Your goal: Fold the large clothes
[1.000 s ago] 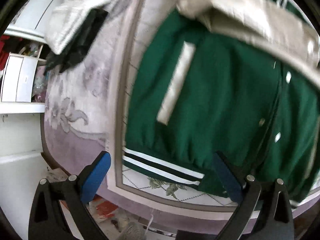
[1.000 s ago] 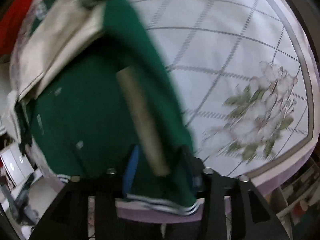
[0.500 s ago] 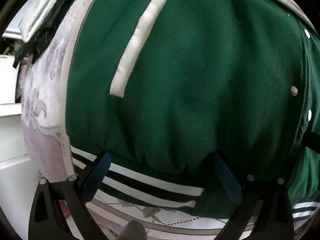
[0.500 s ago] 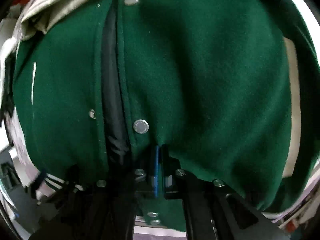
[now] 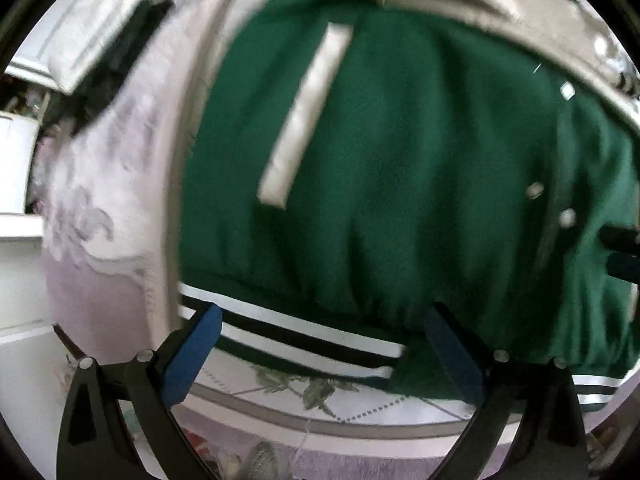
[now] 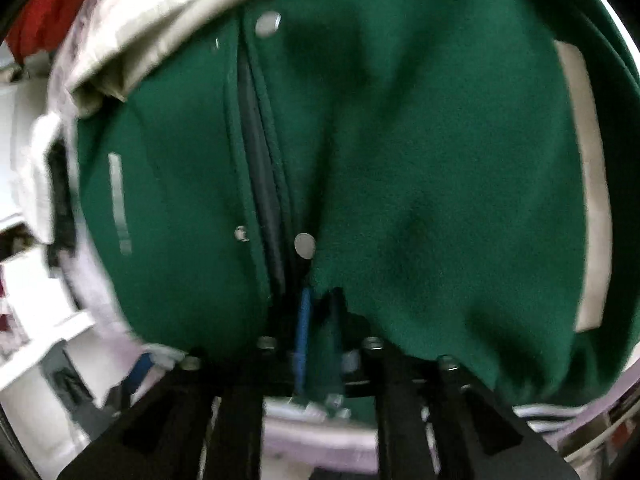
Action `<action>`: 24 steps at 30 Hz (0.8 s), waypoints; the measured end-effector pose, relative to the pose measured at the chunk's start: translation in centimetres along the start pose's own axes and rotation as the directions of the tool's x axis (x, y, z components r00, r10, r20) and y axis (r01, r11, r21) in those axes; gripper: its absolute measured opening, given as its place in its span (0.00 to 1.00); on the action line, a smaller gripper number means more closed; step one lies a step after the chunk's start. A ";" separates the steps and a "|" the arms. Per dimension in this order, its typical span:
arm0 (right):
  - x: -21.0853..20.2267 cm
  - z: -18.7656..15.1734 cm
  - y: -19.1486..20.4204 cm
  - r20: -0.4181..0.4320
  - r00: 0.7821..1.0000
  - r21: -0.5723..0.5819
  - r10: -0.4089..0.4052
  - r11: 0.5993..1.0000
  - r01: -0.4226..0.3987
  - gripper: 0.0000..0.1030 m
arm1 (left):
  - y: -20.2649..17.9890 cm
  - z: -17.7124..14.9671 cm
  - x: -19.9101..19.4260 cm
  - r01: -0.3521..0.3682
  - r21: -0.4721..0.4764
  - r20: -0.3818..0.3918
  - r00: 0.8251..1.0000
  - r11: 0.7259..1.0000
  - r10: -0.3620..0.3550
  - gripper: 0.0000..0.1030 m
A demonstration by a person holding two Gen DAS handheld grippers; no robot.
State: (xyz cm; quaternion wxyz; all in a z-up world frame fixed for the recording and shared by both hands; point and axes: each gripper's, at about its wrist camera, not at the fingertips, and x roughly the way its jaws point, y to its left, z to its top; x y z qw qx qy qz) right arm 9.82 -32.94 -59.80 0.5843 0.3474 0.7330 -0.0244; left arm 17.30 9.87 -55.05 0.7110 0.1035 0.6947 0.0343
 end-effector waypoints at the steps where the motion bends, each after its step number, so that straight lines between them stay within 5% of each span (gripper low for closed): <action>1: -2.5 0.3 -1.0 0.034 0.999 -0.010 -0.019 1.000 0.020 0.64 | -0.4 0.3 -1.3 -0.006 -0.002 0.026 1.000 1.000 0.006 1.00; 4: -8.7 1.7 -3.1 0.122 0.983 -0.043 -0.139 0.988 0.145 0.69 | -3.2 2.0 -4.1 -0.006 0.008 0.095 0.995 1.000 0.005 1.00; 8: -14.2 6.8 -7.1 0.218 0.931 -0.094 -0.292 0.943 0.318 0.69 | -9.3 5.1 -4.2 -0.034 0.047 0.148 0.989 0.998 0.027 1.00; 13: -13.9 15.6 -11.1 0.187 0.910 -0.238 -0.371 0.881 0.409 0.68 | -16.7 9.7 0.4 -0.177 0.115 0.140 0.977 0.978 0.160 1.00; 15: -13.0 18.1 -12.4 0.187 0.901 -0.329 -0.391 0.840 0.432 0.54 | -17.8 10.3 2.2 -0.224 0.131 0.110 0.971 0.966 0.211 1.00; 16: -13.2 18.6 -13.0 0.183 0.913 -0.345 -0.366 0.845 0.408 0.25 | -17.9 10.4 2.6 -0.229 0.119 0.108 0.970 0.966 0.217 1.00; 18: -15.8 19.8 -16.9 0.179 0.972 -0.230 -0.156 0.953 0.195 0.22 | -17.8 10.1 2.4 -0.235 0.098 0.123 0.967 0.967 0.223 1.00; 20: -18.1 20.1 -22.4 0.200 0.976 -0.052 0.089 0.995 -0.080 0.13 | -17.5 9.8 2.4 -0.237 0.080 0.125 0.966 0.968 0.226 1.00; 22: -18.6 19.4 -30.3 0.261 0.930 0.235 0.259 0.917 -0.322 0.12 | -18.2 9.8 2.1 -0.242 0.067 0.119 0.965 0.968 0.233 1.00; 24: -17.8 18.4 -35.9 0.296 0.873 0.398 0.386 0.781 -0.481 0.08 | -18.7 10.2 2.2 -0.262 0.068 0.113 0.961 0.963 0.254 1.00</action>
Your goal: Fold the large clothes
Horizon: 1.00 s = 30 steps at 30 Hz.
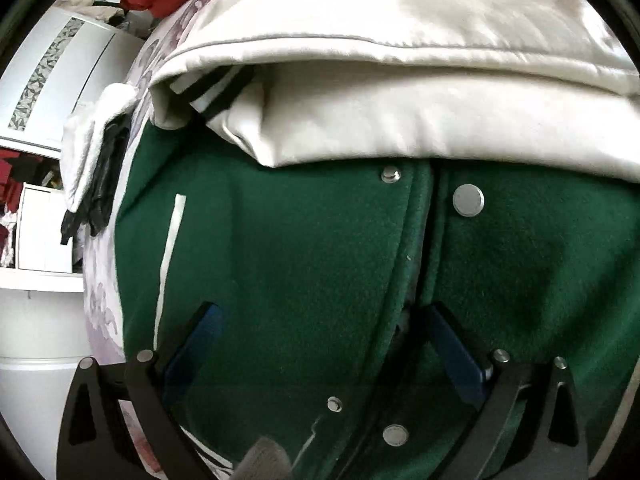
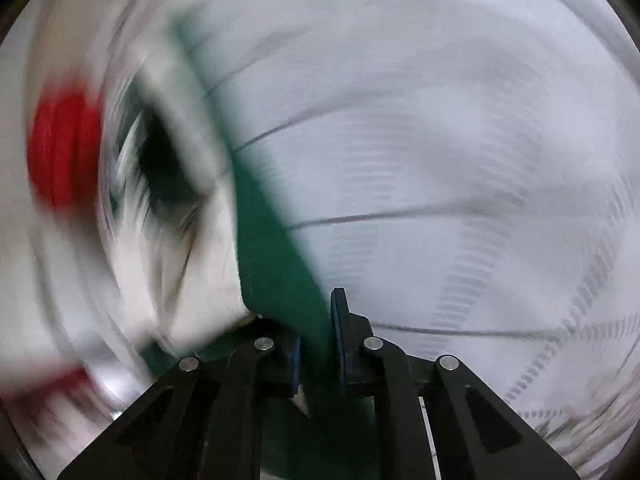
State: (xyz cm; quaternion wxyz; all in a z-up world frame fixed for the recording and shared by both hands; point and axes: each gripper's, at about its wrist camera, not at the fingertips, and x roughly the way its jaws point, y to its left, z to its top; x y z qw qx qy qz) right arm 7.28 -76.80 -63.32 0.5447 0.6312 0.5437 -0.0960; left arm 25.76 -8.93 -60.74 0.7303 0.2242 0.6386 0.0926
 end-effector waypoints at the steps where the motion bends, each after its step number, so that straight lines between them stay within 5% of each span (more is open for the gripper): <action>1: -0.5 0.4 -0.7 -0.026 0.999 0.028 0.034 0.999 -0.034 0.08 | -0.2 0.1 0.0 -0.017 0.007 -0.001 1.000 1.000 0.017 1.00; 4: -2.9 1.3 2.1 -0.051 0.990 -0.130 -0.134 0.983 0.127 0.20 | -0.9 0.5 -0.3 -0.050 0.019 0.003 0.999 0.999 0.050 1.00; 5: -3.8 1.5 3.9 -0.023 0.971 -0.239 -0.240 0.944 0.228 0.30 | -0.9 0.5 -0.3 -0.054 0.015 0.004 0.999 0.998 0.054 1.00; 8: -3.8 1.2 8.0 0.070 0.902 -0.519 -0.425 0.757 0.397 0.32 | -1.0 0.5 -0.3 -0.055 0.007 0.005 0.998 0.998 0.055 1.00; 9: -3.1 0.9 9.1 0.101 0.884 -0.597 -0.456 0.683 0.421 0.32 | -0.9 0.5 -0.2 -0.054 0.006 0.005 0.999 0.999 0.054 1.00; 11: -3.2 1.3 9.5 0.179 0.880 -0.645 -0.441 0.622 0.443 0.22 | -0.8 0.4 -0.2 -0.040 -0.003 0.009 0.999 0.999 0.040 1.00; 14: -5.2 3.9 7.3 0.103 0.917 -0.457 -0.386 0.800 0.389 0.16 | -0.9 0.4 -0.5 -0.033 -0.018 0.000 0.999 0.999 0.033 1.00; 16: -6.4 3.8 8.1 0.086 0.904 -0.444 -0.418 0.796 0.411 0.19 | -0.4 0.2 -1.1 -0.022 -0.035 -0.021 1.000 0.999 0.021 1.00; 20: -9.3 1.4 7.3 -0.037 0.918 -0.449 -0.395 0.827 0.338 0.55 | 1.7 -2.3 -4.1 0.022 -0.085 -0.032 0.999 0.996 -0.025 1.00; 25: -8.4 -2.5 2.1 -0.192 0.860 -0.454 -0.473 0.820 0.350 0.58 | 5.0 -8.8 -7.0 -0.010 -0.127 -0.079 0.997 0.992 0.000 1.00; 27: -8.4 -3.1 0.7 -0.166 0.865 -0.451 -0.473 0.817 0.360 0.53 | 6.1 -11.0 -6.9 -0.037 -0.138 -0.121 0.992 0.990 0.021 1.00; 29: -9.1 -3.6 0.6 -0.161 0.878 -0.452 -0.450 0.825 0.340 0.11 | 7.7 -13.2 -6.6 -0.057 -0.162 -0.166 0.986 0.985 0.029 1.00; 30: -9.6 -3.8 0.7 -0.166 0.882 -0.445 -0.442 0.831 0.333 0.10 | 8.4 -13.9 -6.5 -0.067 -0.166 -0.177 0.984 0.984 0.037 1.00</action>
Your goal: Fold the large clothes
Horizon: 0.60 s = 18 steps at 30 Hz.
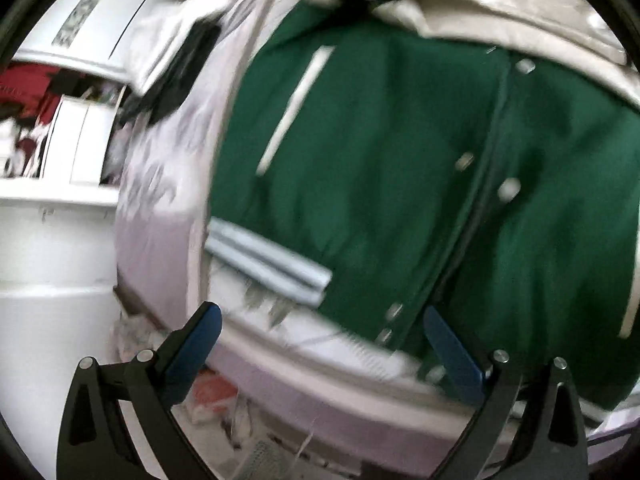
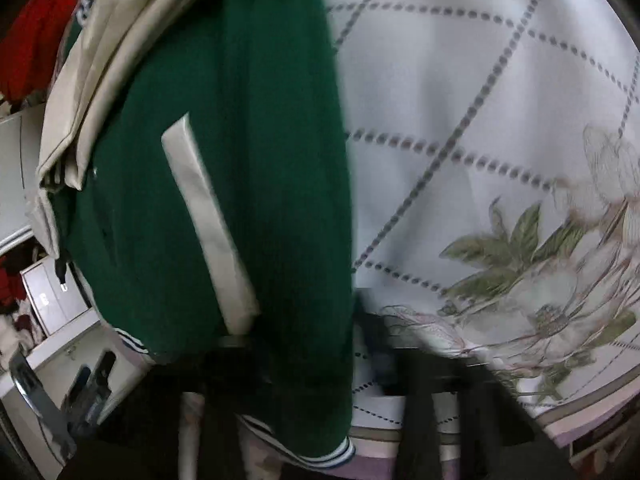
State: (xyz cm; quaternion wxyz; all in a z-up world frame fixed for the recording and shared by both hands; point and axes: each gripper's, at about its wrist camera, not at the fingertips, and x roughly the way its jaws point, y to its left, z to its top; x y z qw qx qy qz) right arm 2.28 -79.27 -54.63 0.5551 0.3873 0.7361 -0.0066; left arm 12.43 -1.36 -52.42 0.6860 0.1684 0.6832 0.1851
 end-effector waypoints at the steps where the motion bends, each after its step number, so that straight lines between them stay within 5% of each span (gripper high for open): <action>1: 0.2 -0.2 0.0 0.001 1.000 -0.006 -0.010 1.000 0.010 0.09 | 0.9 -0.6 0.3 -0.012 -0.006 -0.012 1.000 1.000 0.012 1.00; 9: 2.0 -4.8 2.1 -0.103 0.993 -0.021 0.051 0.998 -0.053 0.07 | 7.2 -3.4 0.2 -0.112 -0.048 -0.024 0.993 0.993 0.111 1.00; 12: 4.6 -6.2 3.7 -0.296 0.951 -0.065 0.086 0.992 -0.110 0.09 | 8.3 -3.7 0.4 -0.149 -0.056 -0.016 0.989 0.987 0.148 1.00; 14: 3.6 -5.4 4.0 -0.385 0.918 -0.065 0.097 0.989 -0.132 0.20 | 8.2 -3.2 0.1 -0.130 -0.084 0.000 0.991 0.988 0.130 1.00; 16: -0.4 -4.2 3.8 -0.353 0.931 -0.098 0.092 0.986 -0.134 0.33 | 7.5 -2.4 -0.3 -0.085 -0.108 0.014 0.996 0.991 0.087 1.00; 18: -7.1 -1.4 3.2 -0.214 0.970 -0.133 0.111 0.981 -0.142 0.48 | 5.6 -1.5 -0.6 -0.026 -0.130 0.030 0.999 0.991 0.030 1.00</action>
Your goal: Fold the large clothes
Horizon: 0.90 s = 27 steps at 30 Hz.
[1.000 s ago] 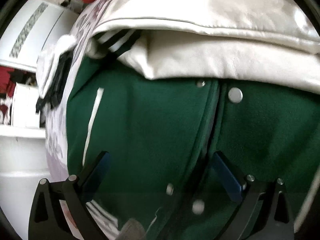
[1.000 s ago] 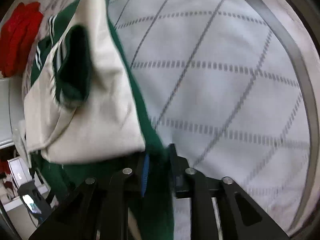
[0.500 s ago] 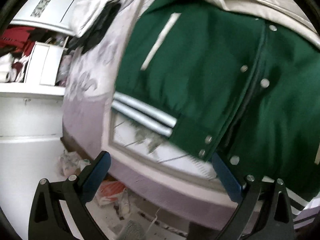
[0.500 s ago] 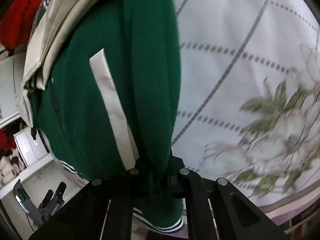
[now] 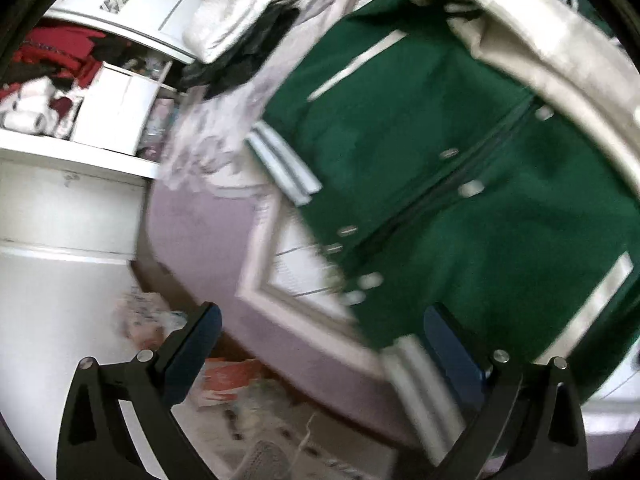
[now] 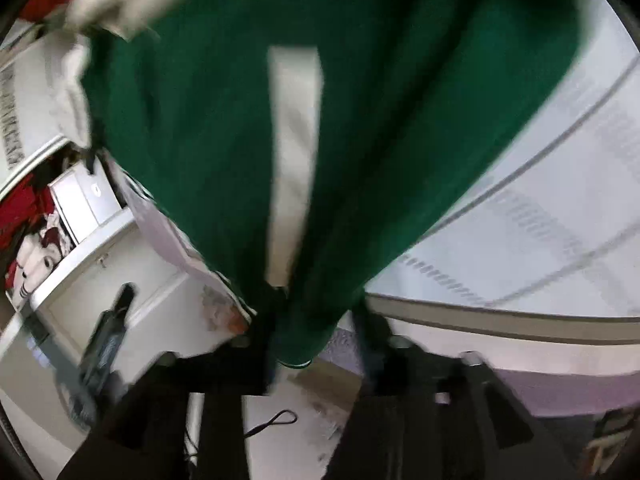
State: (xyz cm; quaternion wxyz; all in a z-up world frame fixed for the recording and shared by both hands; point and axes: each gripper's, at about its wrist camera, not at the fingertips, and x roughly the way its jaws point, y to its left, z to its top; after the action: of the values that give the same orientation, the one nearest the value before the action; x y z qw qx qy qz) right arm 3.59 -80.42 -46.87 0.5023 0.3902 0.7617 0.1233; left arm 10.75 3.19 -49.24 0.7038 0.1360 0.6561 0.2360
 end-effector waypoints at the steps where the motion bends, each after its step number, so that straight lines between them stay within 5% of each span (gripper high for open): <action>1: -3.6 0.5 -0.7 0.073 0.997 -0.006 -0.009 1.000 0.009 0.54 | -1.4 0.3 0.1 0.024 -0.006 0.007 1.000 1.000 -0.024 1.00; 6: -16.8 8.9 -5.0 0.349 0.936 0.052 -0.038 0.998 0.021 0.61 | -7.1 1.8 1.6 0.042 0.022 0.013 0.999 0.999 -0.042 1.00; 10: -17.4 13.8 -7.3 0.321 0.945 0.107 -0.061 0.994 0.027 0.61 | -9.5 3.4 2.9 0.025 0.040 0.024 0.999 0.999 -0.026 1.00; 11: -17.2 14.3 -7.4 0.323 0.944 0.101 -0.071 0.994 0.040 0.57 | -9.7 3.6 3.1 0.020 0.045 0.023 1.000 0.999 -0.021 1.00; 12: -16.4 14.4 -6.7 0.343 0.936 0.093 -0.082 0.994 0.053 0.42 | -9.6 3.6 3.1 0.017 0.049 0.026 0.999 0.999 -0.019 1.00; 13: -16.7 12.6 -7.7 0.340 0.937 0.078 -0.077 0.995 0.054 0.10 | -9.5 3.4 2.9 0.012 0.058 0.033 0.999 0.998 -0.014 1.00; 17: -15.3 9.4 -6.5 0.332 0.925 0.058 -0.186 0.983 0.176 0.10 | -8.7 1.2 2.0 -0.014 0.109 0.053 0.999 0.994 0.009 1.00; 21: -17.5 9.2 -9.4 0.237 0.966 0.068 -0.101 0.994 0.087 0.22 | -8.4 -2.1 0.3 -0.080 0.210 0.100 0.993 0.974 0.060 1.00; 25: -22.6 7.4 -10.9 0.275 0.954 0.032 -0.121 0.993 0.117 0.59 | -10.7 -6.9 -3.2 -0.195 0.361 0.234 0.966 0.912 0.114 1.00; 27: -24.0 4.7 -12.9 0.281 0.943 0.019 -0.177 0.984 0.179 0.61 | -12.7 -9.4 -4.2 -0.220 0.430 0.277 0.955 0.876 0.104 1.00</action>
State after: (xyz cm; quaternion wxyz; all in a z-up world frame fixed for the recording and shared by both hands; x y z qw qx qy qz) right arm 6.11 -107.23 -40.51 0.6160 0.3317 0.7141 0.0233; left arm 3.28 -10.84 -52.97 0.7055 0.3801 0.5869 0.1153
